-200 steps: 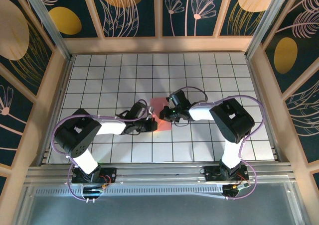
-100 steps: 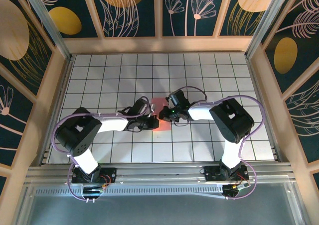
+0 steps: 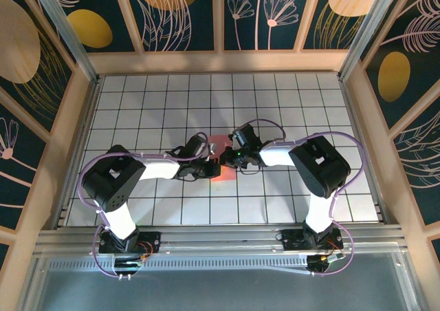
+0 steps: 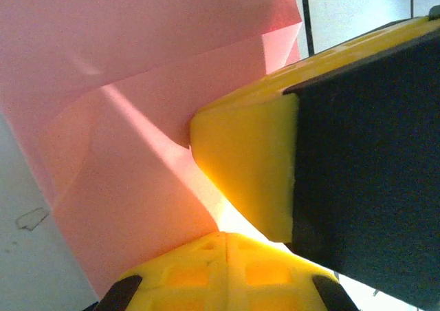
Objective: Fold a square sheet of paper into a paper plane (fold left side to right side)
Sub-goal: Fold the triangle a second time at the center of the table, then turn over the paper at the center of the table.
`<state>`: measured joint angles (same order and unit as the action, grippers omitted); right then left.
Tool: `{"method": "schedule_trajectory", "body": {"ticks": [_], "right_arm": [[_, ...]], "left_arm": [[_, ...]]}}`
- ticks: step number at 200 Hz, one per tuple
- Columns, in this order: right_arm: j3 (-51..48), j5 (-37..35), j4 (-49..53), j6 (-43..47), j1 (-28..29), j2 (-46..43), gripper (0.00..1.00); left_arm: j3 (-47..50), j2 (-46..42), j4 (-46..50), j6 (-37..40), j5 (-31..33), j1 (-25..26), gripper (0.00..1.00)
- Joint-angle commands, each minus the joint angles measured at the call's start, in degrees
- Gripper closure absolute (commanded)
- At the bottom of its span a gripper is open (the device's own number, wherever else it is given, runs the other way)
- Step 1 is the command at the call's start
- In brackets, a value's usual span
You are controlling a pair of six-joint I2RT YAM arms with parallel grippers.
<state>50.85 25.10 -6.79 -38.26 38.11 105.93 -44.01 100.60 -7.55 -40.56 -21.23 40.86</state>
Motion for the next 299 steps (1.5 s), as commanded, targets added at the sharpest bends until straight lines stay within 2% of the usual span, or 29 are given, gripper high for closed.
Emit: {"method": "schedule_trajectory", "body": {"ticks": [1, 91, 140, 174, 205, 217, 238, 268, 280, 299], "right_arm": [[-0.78, -3.83, 6.32, 1.35, 0.04, 2.44, 1.0], [-1.15, -4.1, 6.87, 2.14, -1.08, 2.88, 1.0], [-1.29, -3.51, 6.3, 2.15, -1.02, 2.45, 1.0], [-0.78, -1.71, 5.26, 2.31, -0.94, 1.26, 1.0], [0.64, 0.07, 3.85, 2.19, -0.93, -1.24, 1.0], [1.41, 0.03, 3.46, 2.09, -0.97, -2.55, 1.0], [2.81, -0.86, 3.28, 2.27, -1.05, -5.18, 0.88], [3.01, -4.8, 3.69, 3.58, -1.19, -10.49, 0.66], [2.07, -7.68, 4.26, 4.42, -1.42, -13.1, 0.55], [-0.68, -11.94, 4.82, 5.63, -2.47, -17.32, 0.4]], "left_arm": [[3.57, -0.14, 3.22, 2.03, 0.06, -0.17, 1.0], [10.59, -5.57, 3.4, 4.95, -1.88, -0.17, 1.0], [13.53, -7.31, 2.42, 3.82, -1.36, -0.21, 1.0], [14.0, -12.17, 1.21, 2.13, -1.36, -0.22, 1.0], [11.76, -18.31, 2.8, 1.12, 1.61, -0.72, 1.0], [10.73, -20.29, 3.71, 1.07, 2.82, -1.49, 0.93], [10.19, -23.3, 4.28, 0.04, 4.96, -4.09, 0.88], [11.56, -27.28, 3.7, -2.04, 8.75, -8.22, 0.67], [12.49, -28.63, 2.5, -3.12, 9.06, -9.9, 0.56], [13.72, -29.62, -0.34, -4.38, 7.83, -11.77, 0.47]]}}
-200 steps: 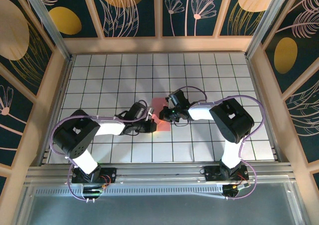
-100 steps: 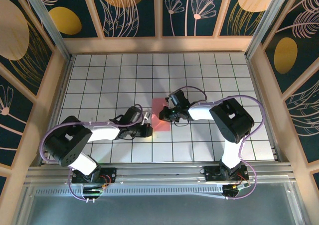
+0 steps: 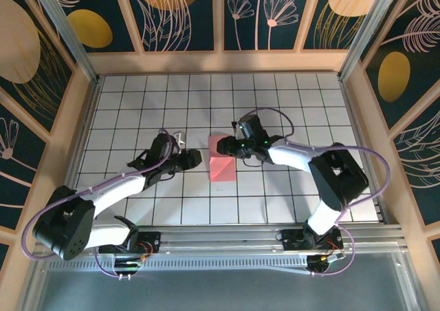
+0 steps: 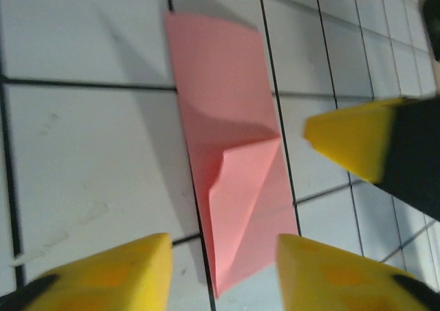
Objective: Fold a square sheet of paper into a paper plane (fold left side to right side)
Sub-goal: Turn over the paper at the center of the table.
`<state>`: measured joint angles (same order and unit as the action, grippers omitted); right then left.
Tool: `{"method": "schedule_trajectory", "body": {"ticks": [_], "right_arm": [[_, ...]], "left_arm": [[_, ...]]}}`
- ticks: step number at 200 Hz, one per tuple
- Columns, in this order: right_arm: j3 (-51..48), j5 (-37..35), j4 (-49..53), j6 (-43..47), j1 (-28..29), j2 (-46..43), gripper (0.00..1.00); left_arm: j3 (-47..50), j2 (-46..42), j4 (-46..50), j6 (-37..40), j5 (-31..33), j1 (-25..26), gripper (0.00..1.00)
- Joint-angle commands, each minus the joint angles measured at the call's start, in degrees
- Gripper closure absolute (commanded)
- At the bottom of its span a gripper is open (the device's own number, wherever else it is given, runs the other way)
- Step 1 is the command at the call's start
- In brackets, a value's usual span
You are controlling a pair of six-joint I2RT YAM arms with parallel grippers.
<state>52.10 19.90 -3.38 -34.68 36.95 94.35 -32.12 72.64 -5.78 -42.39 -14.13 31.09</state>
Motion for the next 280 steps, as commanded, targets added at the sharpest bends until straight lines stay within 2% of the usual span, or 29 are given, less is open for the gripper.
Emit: {"method": "schedule_trajectory", "body": {"ticks": [1, 22, 44, 80, 112, 166, 194, 244, 280], "right_arm": [[-2.14, -6.9, 1.38, 2.06, -1.42, -5.92, 0.4], [-6.83, -7.43, 0.44, 2.08, -3.84, -10.2, 0.27], [-12.33, -6.15, -1.71, 1.09, -6.54, -14.12, 0.21], [-18.33, -4.28, -3.91, 0.04, -9.36, -17.65, 0.21], [-19.82, -3.56, -4.18, -0.06, -9.52, -17.72, 0.21], [-19.5, -3.38, -4.14, 0.29, -9.46, -16.94, 0.21], [-19.05, -2.23, -4.16, 0.76, -9.52, -16.52, 0.22], [-19.14, 4.42, -7.92, -0.16, -8.88, -13.71, 0.31], [-19.87, 8.03, -14.85, -3.14, -7.13, -10.76, 0.34]], "left_arm": [[1.86, -1.65, -2.25, -2.57, 0.66, -2.09, 0.47], [1.62, 0.32, -4.72, -2.66, -1.98, -2.71, 0.43], [0.71, 4.49, -8.01, -2.28, -5.82, -2.71, 0.41], [-1.7, 13.82, -14.8, -2.11, -13.42, -2.7, 0.42], [-4.98, 21.99, -18.38, -1.77, -19.89, -2.61, 0.49], [-6.83, 29.27, -21.66, -1.62, -23.57, -2.35, 0.56], [-7.78, 31.4, -21.87, -1.13, -23.45, -2.18, 0.66], [-6.04, 29.56, -24.92, -1.99, -21.38, -2.18, 0.94], [-1.33, 23.84, -30.82, -5.53, -19.72, -2.18, 0.99]]}}
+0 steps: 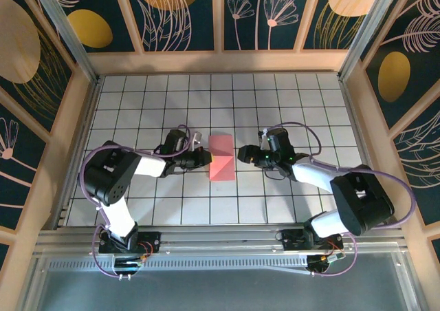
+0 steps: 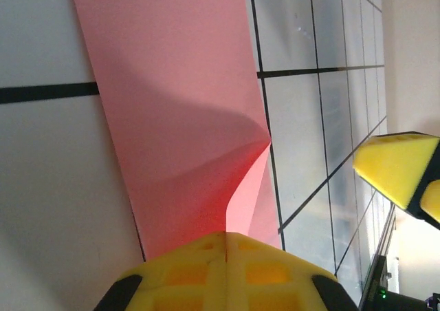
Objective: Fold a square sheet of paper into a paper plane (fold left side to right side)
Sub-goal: Turn over the paper at the center of the table.
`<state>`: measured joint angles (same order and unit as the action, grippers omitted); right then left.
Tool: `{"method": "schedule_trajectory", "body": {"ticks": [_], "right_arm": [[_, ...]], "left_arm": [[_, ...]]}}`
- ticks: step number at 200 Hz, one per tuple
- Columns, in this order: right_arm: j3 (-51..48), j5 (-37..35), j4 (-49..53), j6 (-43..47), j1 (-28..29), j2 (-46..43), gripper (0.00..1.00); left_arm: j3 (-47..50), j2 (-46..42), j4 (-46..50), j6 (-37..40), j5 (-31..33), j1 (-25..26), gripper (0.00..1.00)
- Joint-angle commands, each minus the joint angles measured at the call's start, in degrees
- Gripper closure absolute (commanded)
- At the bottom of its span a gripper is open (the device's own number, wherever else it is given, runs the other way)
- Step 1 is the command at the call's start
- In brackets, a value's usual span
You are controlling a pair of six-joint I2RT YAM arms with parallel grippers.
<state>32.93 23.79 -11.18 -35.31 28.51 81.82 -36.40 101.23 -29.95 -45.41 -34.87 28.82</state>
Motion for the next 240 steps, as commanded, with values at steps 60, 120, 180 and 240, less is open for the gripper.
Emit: {"method": "schedule_trajectory", "body": {"ticks": [60, 120, 180, 240], "right_arm": [[-1.43, 7.58, -23.12, -9.62, 5.29, 8.81, 0.34], [1.07, 7.76, -32.29, -12.04, 6.89, 16.5, 0.4], [3.28, 8.12, -36.88, -13.4, 7.83, 21.76, 0.51], [3.11, 6.13, -37.38, -13.08, 8.1, 22.58, 0.81]], "left_arm": [[10.76, -9.5, -18.83, -11.74, 1.84, 0.1, 1.0], [11.97, -10.4, -19.88, -13.33, 2.81, 0.1, 1.0], [12.23, -8.97, -19.26, -13.62, 3.96, 0.1, 1.0], [12.33, -9.47, -16.95, -13.11, 6.19, 0.1, 0.83]]}}
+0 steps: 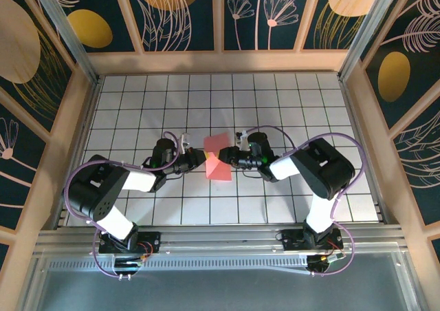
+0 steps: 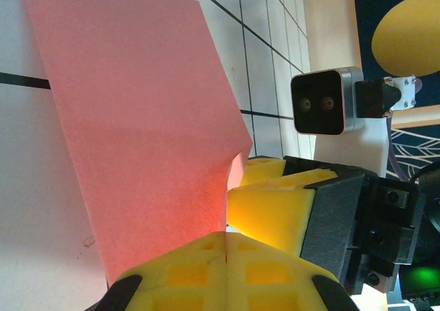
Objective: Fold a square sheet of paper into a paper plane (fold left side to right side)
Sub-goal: Turn over the paper at the center of the table.
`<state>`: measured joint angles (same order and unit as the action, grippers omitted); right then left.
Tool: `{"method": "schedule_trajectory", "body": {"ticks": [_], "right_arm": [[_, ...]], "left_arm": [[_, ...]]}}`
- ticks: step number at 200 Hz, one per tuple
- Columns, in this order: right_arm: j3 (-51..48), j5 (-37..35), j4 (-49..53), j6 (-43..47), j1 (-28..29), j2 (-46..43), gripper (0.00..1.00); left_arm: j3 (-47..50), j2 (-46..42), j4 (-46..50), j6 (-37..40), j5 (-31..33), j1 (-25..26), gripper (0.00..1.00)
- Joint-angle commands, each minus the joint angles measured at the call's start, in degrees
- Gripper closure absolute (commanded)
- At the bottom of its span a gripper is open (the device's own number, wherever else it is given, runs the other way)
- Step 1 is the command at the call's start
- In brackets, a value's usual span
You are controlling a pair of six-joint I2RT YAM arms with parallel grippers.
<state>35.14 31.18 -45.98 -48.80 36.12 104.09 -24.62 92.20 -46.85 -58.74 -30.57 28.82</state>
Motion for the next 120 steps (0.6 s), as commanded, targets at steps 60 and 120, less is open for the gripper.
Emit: {"method": "schedule_trajectory", "body": {"ticks": [60, 120], "right_arm": [[0.32, -5.73, 2.66, 5.15, -0.38, -7.76, 1.0], [-1.02, -3.42, 1.8, 6.22, -4.47, -20.59, 1.0]], "left_arm": [[0.52, -14.62, 13.67, 4.25, 11.9, -0.61, 0.37], [3.78, -37.54, 21.16, 2.74, 20.33, -1.13, 0.01]]}}
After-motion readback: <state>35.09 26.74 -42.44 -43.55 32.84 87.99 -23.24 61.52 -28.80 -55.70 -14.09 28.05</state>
